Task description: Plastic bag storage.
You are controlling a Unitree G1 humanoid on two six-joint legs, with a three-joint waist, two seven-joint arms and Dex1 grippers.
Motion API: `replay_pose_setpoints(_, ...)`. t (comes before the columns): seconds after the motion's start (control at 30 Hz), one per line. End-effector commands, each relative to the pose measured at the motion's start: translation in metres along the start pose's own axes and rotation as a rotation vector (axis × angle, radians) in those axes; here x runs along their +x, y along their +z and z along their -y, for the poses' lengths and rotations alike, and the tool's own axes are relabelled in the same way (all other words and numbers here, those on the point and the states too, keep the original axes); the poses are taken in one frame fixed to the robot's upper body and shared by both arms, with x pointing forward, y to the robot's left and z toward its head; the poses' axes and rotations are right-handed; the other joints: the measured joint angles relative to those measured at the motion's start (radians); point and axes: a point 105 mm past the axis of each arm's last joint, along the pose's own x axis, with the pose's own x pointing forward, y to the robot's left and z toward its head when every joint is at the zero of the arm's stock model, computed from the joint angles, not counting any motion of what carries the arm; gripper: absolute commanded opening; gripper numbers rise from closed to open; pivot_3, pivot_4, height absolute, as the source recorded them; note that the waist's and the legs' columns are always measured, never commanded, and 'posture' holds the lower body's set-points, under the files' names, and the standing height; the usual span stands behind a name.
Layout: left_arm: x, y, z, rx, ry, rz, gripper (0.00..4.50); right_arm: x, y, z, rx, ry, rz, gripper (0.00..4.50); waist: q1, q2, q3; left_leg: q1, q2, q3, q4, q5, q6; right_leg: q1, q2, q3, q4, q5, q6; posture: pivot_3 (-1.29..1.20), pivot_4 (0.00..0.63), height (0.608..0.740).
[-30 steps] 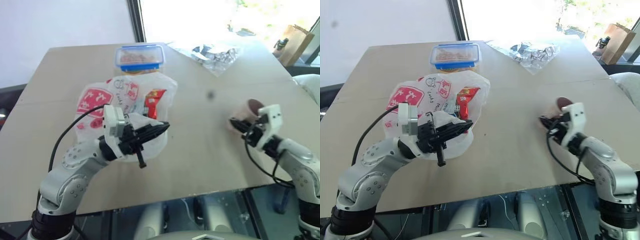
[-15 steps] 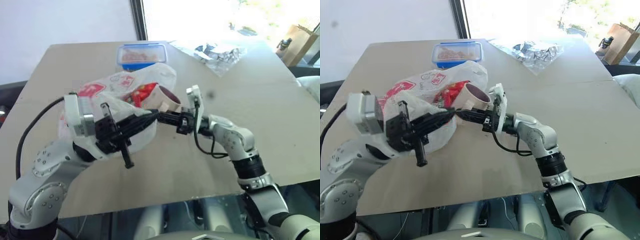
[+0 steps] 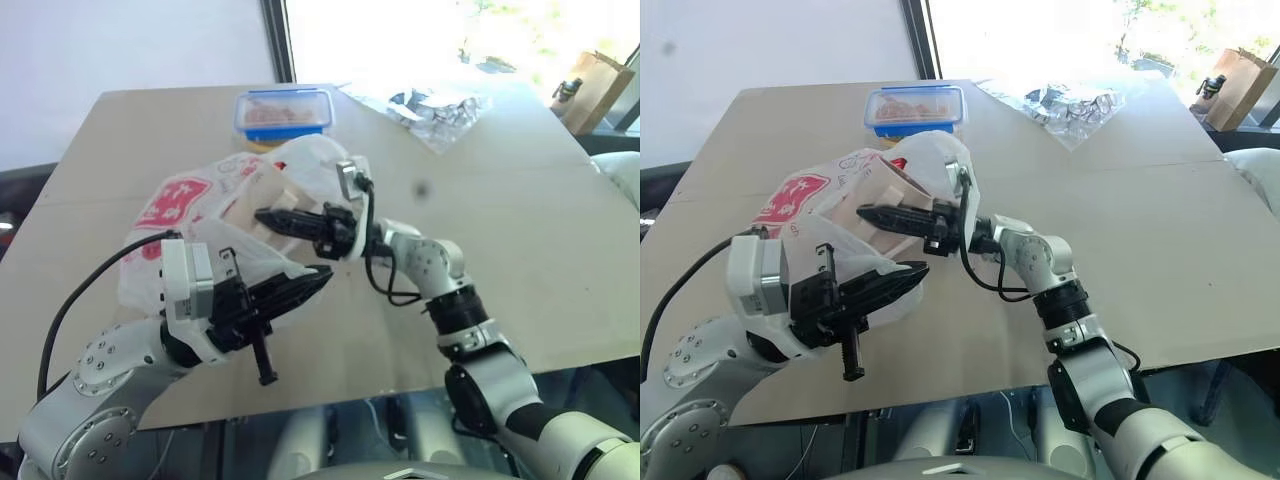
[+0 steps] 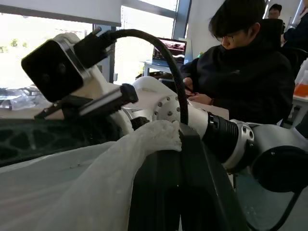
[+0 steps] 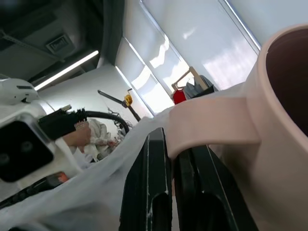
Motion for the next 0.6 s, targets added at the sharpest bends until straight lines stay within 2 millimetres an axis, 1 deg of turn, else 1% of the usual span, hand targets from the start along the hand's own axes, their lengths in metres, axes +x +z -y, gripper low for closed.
replay_pose_setpoints(0.03, 0.004, 0.008, 0.004, 0.051, -0.021, 0.031, 0.0, 0.014, -0.032, -0.006, -0.026, 0.056, -0.157, 0.04, -0.002, 0.0, 0.0, 0.0, 0.0, 0.0, 0.0, 0.0, 0.0, 0.0, 0.0, 0.0, 0.0, 0.0, 0.0, 0.0, 0.15, 0.74)
replay_pose_setpoints(0.13, 0.006, 0.011, 0.005, 0.063, -0.025, 0.038, 0.0, 0.023, -0.05, -0.001, -0.044, 0.045, -0.224, 0.04, -0.003, 0.0, 0.0, 0.0, 0.0, 0.0, 0.0, 0.0, 0.0, -0.001, 0.0, 0.0, 0.0, 0.0, 0.0, 0.0, 0.15, 0.74)
replay_pose_setpoints(0.2, 0.007, 0.011, 0.006, 0.063, -0.032, 0.037, 0.0, 0.034, -0.055, 0.002, -0.069, 0.039, -0.236, 0.04, -0.002, 0.0, 0.0, 0.0, 0.0, 0.0, 0.0, 0.0, 0.0, -0.001, 0.0, 0.0, 0.0, 0.0, 0.0, 0.0, 0.15, 0.74)
replay_pose_setpoints(0.3, 0.007, 0.011, 0.008, 0.061, -0.033, 0.036, 0.0, 0.053, -0.057, -0.003, -0.087, 0.069, -0.244, 0.04, -0.001, 0.0, 0.0, 0.0, 0.0, 0.0, 0.0, 0.0, 0.0, 0.0, 0.0, 0.0, 0.0, 0.0, 0.0, 0.0, 0.15, 0.74)
replay_pose_setpoints(0.33, 0.007, 0.011, 0.008, 0.061, -0.032, 0.036, 0.0, 0.06, -0.061, -0.01, -0.068, 0.107, -0.257, 0.04, -0.002, 0.0, 0.0, 0.0, 0.0, 0.0, 0.0, 0.0, 0.0, 0.0, 0.0, 0.0, 0.0, 0.0, 0.0, 0.0, 0.15, 0.74)
replay_pose_setpoints(0.37, 0.007, 0.011, 0.008, 0.061, -0.031, 0.036, 0.0, 0.066, -0.071, -0.008, -0.106, 0.091, -0.303, 0.04, -0.002, 0.0, 0.0, 0.0, 0.0, 0.0, 0.0, 0.0, 0.0, 0.0, 0.0, 0.0, 0.0, 0.0, 0.0, 0.0, 0.15, 0.74)
replay_pose_setpoints(0.4, 0.007, 0.011, 0.008, 0.06, -0.028, 0.036, 0.0, 0.069, -0.078, -0.008, -0.126, 0.094, -0.327, 0.37, -0.002, 0.0, 0.0, 0.0, 0.0, 0.0, 0.0, 0.0, 0.0, 0.0, 0.0, 0.0, 0.0, 0.0, 0.0, 0.0, 0.15, 0.74)
replay_pose_setpoints(0.47, 0.008, 0.01, 0.008, 0.06, -0.021, 0.036, 0.0, 0.069, -0.084, -0.006, -0.158, 0.092, -0.353, 1.12, -0.004, 0.0, 0.0, 0.0, 0.0, 0.0, 0.0, 0.0, 0.0, 0.0, 0.0, 0.0, 0.0, 0.0, 0.0, 0.0, 0.15, 0.74)
replay_pose_setpoints(0.5, 0.007, 0.009, 0.006, 0.065, -0.007, 0.038, 0.0, 0.065, -0.083, -0.003, -0.184, 0.079, -0.358, 1.59, -0.005, 0.0, 0.0, 0.0, 0.0, 0.0, 0.0, 0.0, -0.001, 0.0, 0.0, 0.0, 0.0, 0.0, 0.0, 0.0, 0.15, 0.74)
replay_pose_setpoints(0.53, 0.006, 0.009, 0.004, 0.066, 0.01, 0.042, 0.0, 0.061, -0.08, 0.0, -0.201, 0.06, -0.355, 1.95, -0.004, 0.001, 0.0, 0.0, 0.0, 0.0, 0.0, 0.0, -0.001, -0.001, 0.0, 0.0, 0.0, 0.0, 0.0, 0.0, 0.15, 0.74)
replay_pose_setpoints(0.6, 0.005, 0.008, 0.001, 0.063, 0.032, 0.046, 0.0, 0.052, -0.071, 0.007, -0.237, 0.014, -0.35, 3.02, -0.004, 0.0, 0.0, 0.0, 0.0, 0.0, 0.0, 0.0, -0.001, -0.001, 0.0, 0.0, 0.0, 0.0, 0.0, 0.0, 0.15, 0.74)
